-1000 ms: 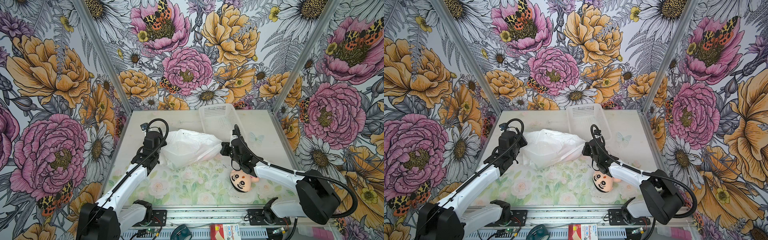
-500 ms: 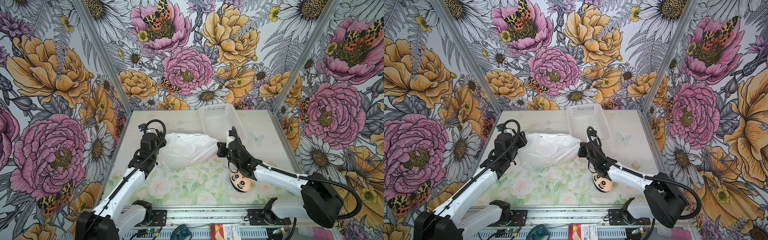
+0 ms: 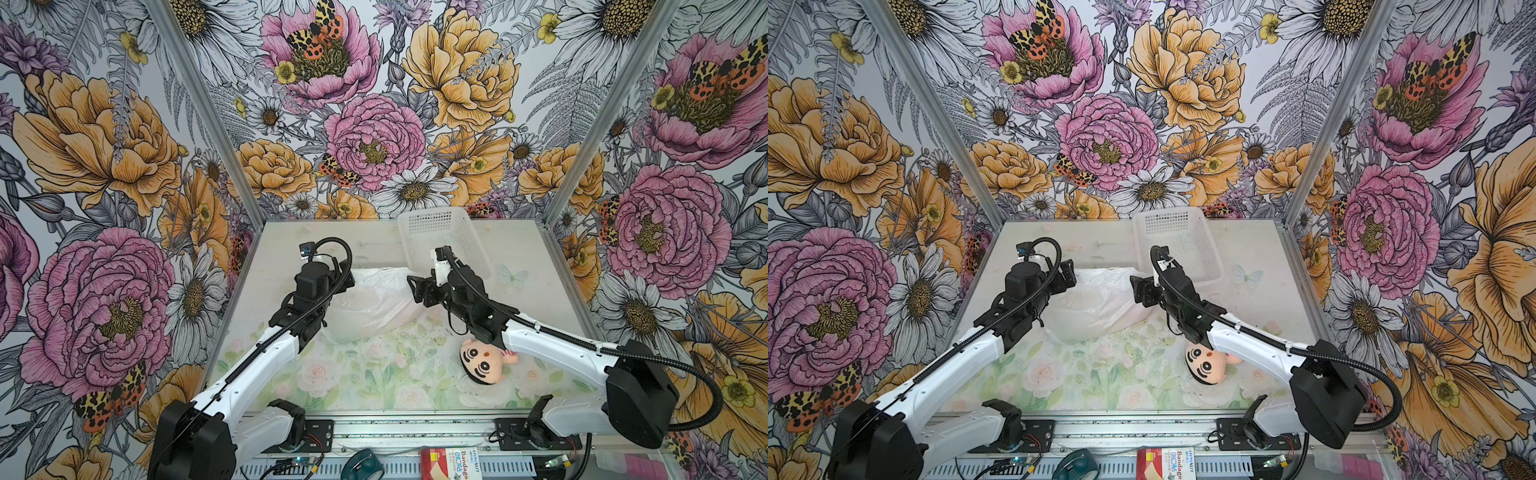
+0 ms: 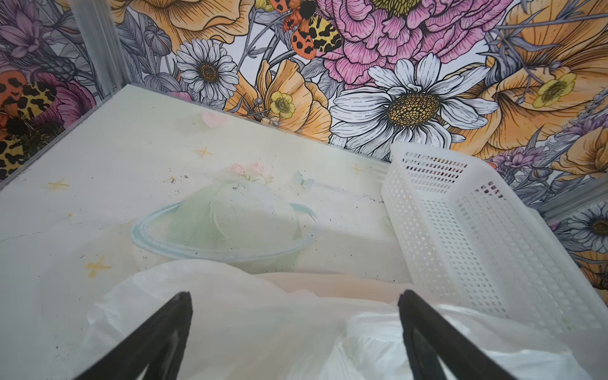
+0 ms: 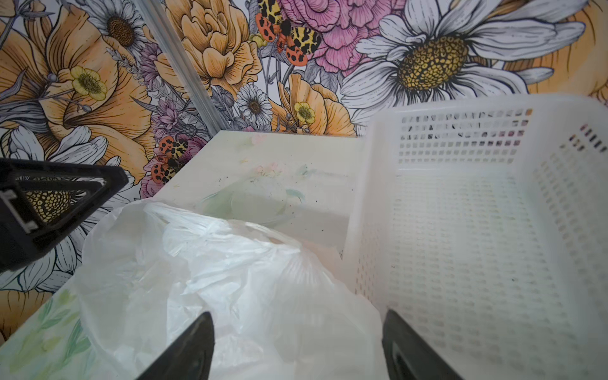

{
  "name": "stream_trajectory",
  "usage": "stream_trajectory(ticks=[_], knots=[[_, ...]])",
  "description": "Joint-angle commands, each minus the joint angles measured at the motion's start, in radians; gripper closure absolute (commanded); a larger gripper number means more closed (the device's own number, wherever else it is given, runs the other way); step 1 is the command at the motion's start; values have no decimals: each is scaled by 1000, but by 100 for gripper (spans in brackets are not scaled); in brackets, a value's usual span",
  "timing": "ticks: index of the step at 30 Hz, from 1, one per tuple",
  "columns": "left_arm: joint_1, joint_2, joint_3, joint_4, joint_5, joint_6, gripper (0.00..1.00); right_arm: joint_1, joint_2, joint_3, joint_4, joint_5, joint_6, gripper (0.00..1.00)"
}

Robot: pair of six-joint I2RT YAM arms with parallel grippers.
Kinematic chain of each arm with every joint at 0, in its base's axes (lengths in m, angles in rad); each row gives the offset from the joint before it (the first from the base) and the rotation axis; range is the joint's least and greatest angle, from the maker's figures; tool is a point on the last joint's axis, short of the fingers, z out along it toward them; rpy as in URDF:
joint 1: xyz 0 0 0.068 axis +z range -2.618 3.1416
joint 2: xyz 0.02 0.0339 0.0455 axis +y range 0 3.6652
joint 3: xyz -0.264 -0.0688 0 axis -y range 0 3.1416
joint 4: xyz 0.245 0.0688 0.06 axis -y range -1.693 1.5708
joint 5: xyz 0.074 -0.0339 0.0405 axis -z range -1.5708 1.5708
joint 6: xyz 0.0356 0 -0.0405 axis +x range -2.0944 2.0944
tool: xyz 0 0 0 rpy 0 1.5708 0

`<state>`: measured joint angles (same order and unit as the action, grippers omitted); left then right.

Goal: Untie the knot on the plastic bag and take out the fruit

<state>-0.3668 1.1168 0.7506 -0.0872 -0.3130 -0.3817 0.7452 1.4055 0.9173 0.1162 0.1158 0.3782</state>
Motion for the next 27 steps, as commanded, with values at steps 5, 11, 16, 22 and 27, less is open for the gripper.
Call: stream_trajectory(ticks=[5,11,16,22,27], knots=[[-9,35,53,-35,5,22,1,-7,171,189,-196,-135,-102,20],[-12,40,60,-40,14,26,1,-12,209,222,-211,-185,-97,75],[-14,59,70,-35,55,36,1,-10,199,210,-207,-160,-93,100],[-20,87,81,-28,97,51,1,-12,156,157,-158,-109,-83,100],[-33,115,96,-30,153,80,1,-23,109,106,-109,-98,-57,100]])
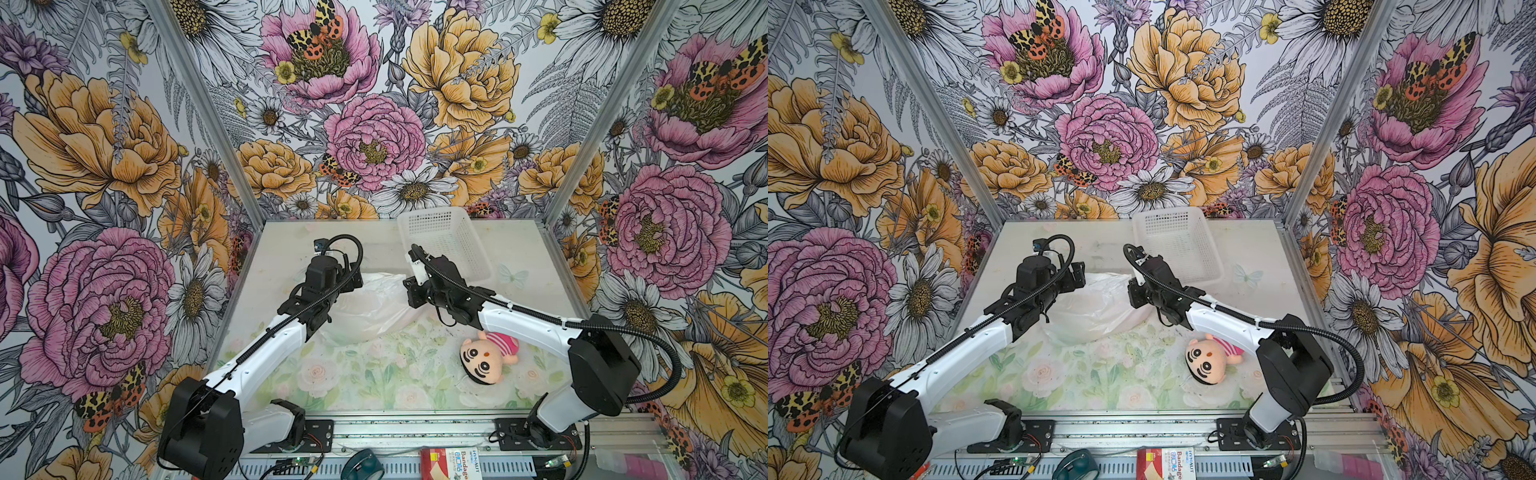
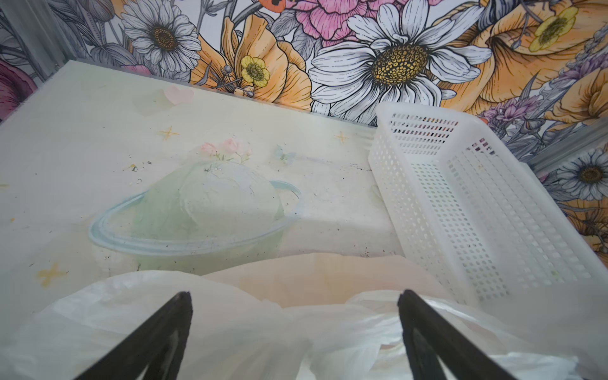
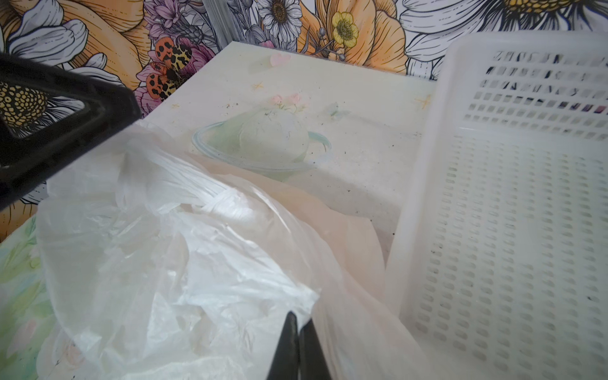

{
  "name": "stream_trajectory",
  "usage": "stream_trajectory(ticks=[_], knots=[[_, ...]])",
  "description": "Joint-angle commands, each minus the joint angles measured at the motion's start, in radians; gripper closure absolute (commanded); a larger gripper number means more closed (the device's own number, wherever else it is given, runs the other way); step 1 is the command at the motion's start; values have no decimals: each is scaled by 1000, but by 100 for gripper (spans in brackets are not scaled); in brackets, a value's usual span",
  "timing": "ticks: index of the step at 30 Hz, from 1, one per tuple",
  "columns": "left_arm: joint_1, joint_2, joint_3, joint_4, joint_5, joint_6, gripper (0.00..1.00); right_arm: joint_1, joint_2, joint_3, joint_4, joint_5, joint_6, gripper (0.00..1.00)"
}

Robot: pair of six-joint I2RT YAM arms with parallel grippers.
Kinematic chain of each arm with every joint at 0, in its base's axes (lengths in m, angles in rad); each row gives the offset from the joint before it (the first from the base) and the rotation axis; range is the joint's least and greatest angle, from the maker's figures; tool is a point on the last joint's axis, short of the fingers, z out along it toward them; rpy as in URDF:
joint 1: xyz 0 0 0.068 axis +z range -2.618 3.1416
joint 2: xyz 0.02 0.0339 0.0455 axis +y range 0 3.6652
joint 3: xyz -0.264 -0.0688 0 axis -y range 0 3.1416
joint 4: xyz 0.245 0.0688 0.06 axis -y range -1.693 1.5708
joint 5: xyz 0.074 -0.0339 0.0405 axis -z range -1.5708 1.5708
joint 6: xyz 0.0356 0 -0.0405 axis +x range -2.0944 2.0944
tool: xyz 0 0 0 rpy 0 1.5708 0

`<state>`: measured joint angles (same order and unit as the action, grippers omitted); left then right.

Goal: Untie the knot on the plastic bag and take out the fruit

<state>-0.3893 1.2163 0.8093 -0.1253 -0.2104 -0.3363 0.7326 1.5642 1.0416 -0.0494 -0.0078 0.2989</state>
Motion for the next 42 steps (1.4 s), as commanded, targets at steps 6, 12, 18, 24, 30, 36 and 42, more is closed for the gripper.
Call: stream_trajectory(ticks=[6,12,18,24,30,36,42], knots=[[-23,77,77,-29,9,43,3,-30,-68,-39,76,12,44,100],[-23,152,124,-64,8,44,48,-29,-99,-70,110,-6,55,100],[-22,165,140,-85,-32,33,100,-30,-132,-105,136,16,62,100],[-22,128,127,-84,-70,19,100,-30,-137,-113,138,38,69,100],[-20,54,86,-69,-142,1,100,-43,-161,-150,143,128,116,100],[-2,-19,39,-50,-184,-21,100,-95,-179,-196,164,128,189,100],[7,-51,14,-36,-199,-31,100,-105,-199,-223,162,175,229,100]])
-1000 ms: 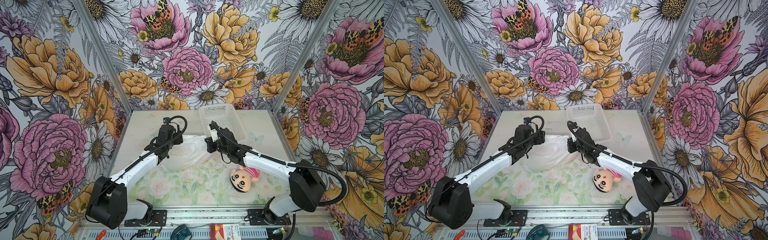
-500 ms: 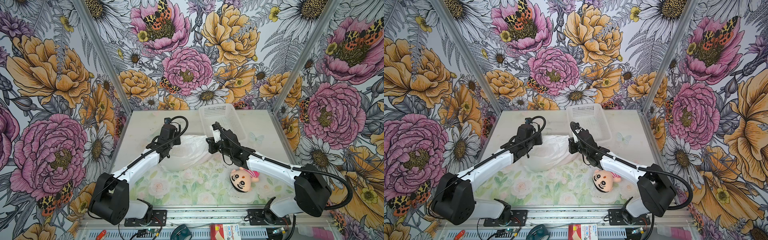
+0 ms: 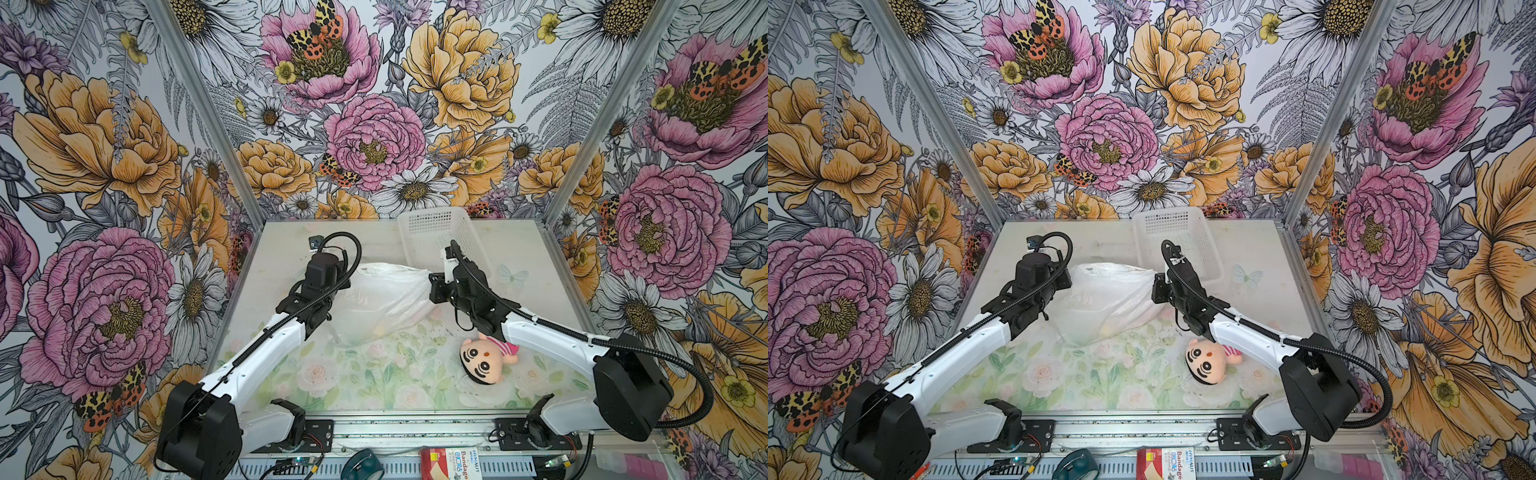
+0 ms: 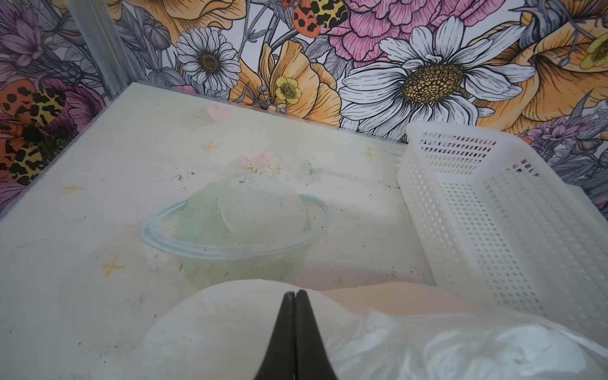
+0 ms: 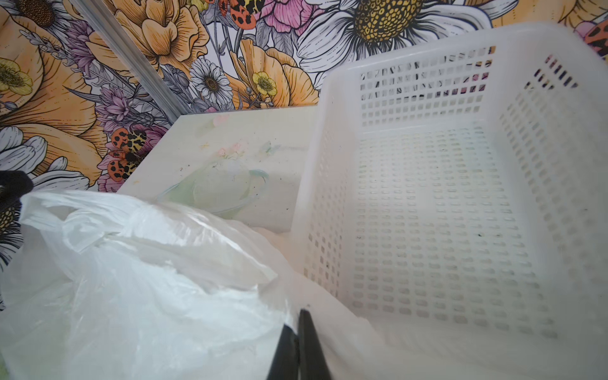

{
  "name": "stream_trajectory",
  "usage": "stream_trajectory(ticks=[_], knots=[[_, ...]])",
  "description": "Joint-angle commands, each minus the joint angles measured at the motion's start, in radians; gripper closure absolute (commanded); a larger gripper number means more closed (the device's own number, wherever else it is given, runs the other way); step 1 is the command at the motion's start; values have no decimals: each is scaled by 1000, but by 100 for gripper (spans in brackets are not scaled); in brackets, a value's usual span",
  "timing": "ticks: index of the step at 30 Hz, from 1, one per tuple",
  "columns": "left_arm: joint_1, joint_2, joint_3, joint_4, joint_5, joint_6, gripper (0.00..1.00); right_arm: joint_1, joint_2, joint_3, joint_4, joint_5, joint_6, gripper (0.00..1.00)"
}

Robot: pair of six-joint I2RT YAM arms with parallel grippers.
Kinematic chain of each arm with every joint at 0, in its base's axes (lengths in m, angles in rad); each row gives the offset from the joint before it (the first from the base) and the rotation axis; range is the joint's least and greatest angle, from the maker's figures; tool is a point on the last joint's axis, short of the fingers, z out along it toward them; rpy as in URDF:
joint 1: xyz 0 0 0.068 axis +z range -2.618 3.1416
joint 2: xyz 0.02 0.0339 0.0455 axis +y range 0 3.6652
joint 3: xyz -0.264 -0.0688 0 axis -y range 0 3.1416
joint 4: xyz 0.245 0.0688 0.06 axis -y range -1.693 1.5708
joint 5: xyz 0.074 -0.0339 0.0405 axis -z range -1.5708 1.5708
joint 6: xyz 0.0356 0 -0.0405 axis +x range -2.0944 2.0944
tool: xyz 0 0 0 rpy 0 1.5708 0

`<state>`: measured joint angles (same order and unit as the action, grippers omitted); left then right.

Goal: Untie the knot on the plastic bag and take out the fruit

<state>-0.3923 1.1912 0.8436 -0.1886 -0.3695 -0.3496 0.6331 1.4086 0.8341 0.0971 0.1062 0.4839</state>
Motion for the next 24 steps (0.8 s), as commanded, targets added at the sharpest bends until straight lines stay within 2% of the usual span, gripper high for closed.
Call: stream_trajectory(ticks=[1,5,6,8,9,11,12,14,16,24], knots=[[13,-30,-24,32,-36,-20,100,-7,-55,-27,14,75,55,100],[24,-34,-34,58,37,-8,100,0,-91,-56,54,33,60,100],[24,-37,-35,70,68,2,95,3,-93,-56,58,28,59,100],[13,-40,-44,108,149,31,66,8,-93,-55,62,20,56,100],[1,-38,-46,121,193,47,55,8,-89,-54,63,18,55,100],[-37,-30,-40,131,205,84,28,8,-85,-50,60,15,51,100],[-47,-23,-36,132,197,94,17,8,-83,-47,58,14,49,100],[-56,-2,-28,130,193,100,5,8,-85,-46,56,16,44,100],[-50,20,-21,122,186,96,1,9,-89,-47,55,17,42,100],[-55,136,55,64,218,105,3,13,-102,-47,54,14,33,100]])
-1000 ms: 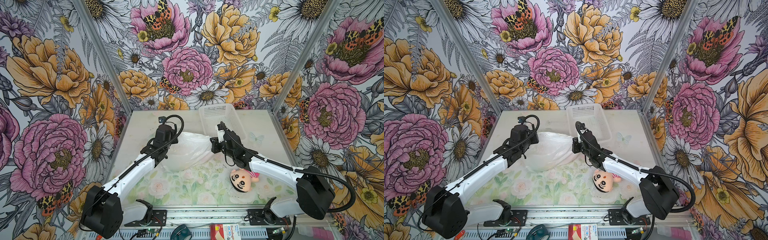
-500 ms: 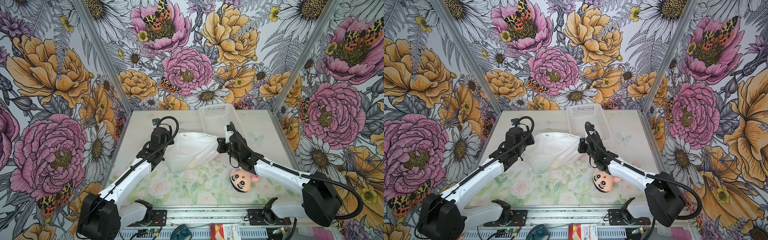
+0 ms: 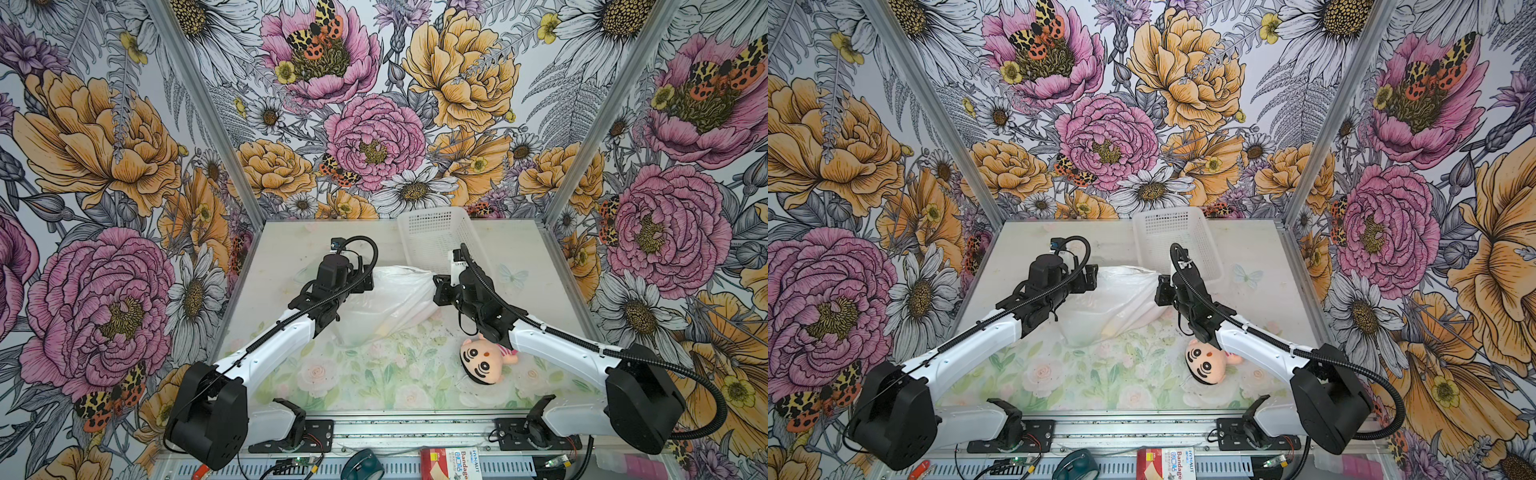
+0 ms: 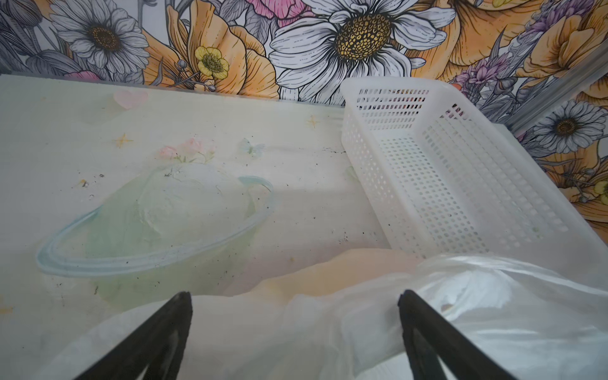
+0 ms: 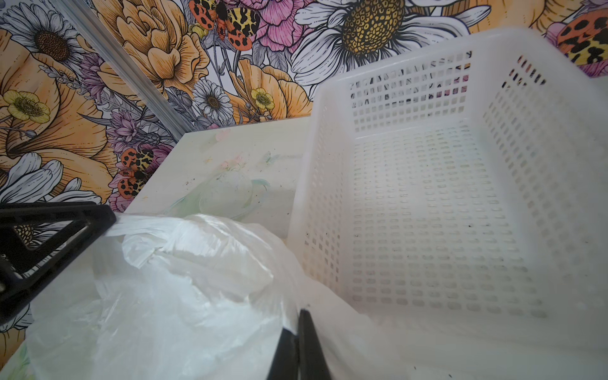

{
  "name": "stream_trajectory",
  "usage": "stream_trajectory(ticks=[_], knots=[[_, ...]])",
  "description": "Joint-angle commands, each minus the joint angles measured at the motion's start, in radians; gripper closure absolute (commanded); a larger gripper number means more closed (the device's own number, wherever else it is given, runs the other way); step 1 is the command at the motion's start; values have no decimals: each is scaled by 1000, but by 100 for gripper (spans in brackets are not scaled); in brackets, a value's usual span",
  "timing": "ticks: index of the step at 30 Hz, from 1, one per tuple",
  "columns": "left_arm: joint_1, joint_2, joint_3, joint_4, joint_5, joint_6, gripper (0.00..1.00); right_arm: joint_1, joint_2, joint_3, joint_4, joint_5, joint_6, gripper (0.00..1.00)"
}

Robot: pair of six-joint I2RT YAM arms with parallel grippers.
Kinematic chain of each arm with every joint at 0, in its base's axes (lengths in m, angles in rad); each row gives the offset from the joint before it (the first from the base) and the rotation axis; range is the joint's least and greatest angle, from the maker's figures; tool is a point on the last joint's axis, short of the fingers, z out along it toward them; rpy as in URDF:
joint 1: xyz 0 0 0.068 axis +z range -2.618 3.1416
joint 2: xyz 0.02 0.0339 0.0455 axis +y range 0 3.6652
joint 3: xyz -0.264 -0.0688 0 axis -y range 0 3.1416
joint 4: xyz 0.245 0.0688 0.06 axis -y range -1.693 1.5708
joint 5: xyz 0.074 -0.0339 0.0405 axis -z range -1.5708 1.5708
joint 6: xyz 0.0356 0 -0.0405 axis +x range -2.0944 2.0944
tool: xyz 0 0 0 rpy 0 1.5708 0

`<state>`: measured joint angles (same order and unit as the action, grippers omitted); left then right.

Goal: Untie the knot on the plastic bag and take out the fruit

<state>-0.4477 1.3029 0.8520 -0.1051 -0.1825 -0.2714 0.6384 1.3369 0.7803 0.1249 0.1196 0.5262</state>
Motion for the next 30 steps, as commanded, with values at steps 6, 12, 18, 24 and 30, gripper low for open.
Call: stream_trajectory(ticks=[6,12,18,24,30], knots=[[-13,56,72,-43,7,34,1,9,-38,10,22,1,-19,100],[-53,-104,-20,35,-51,102,1,7,-29,19,15,0,-25,100],[-70,-267,-214,242,2,248,2,5,-25,25,8,-4,-32,100],[-74,-247,-346,430,64,419,14,-3,-27,26,7,-9,-36,100],[-85,-55,-205,287,60,408,14,-3,-25,30,4,-22,-34,100]])
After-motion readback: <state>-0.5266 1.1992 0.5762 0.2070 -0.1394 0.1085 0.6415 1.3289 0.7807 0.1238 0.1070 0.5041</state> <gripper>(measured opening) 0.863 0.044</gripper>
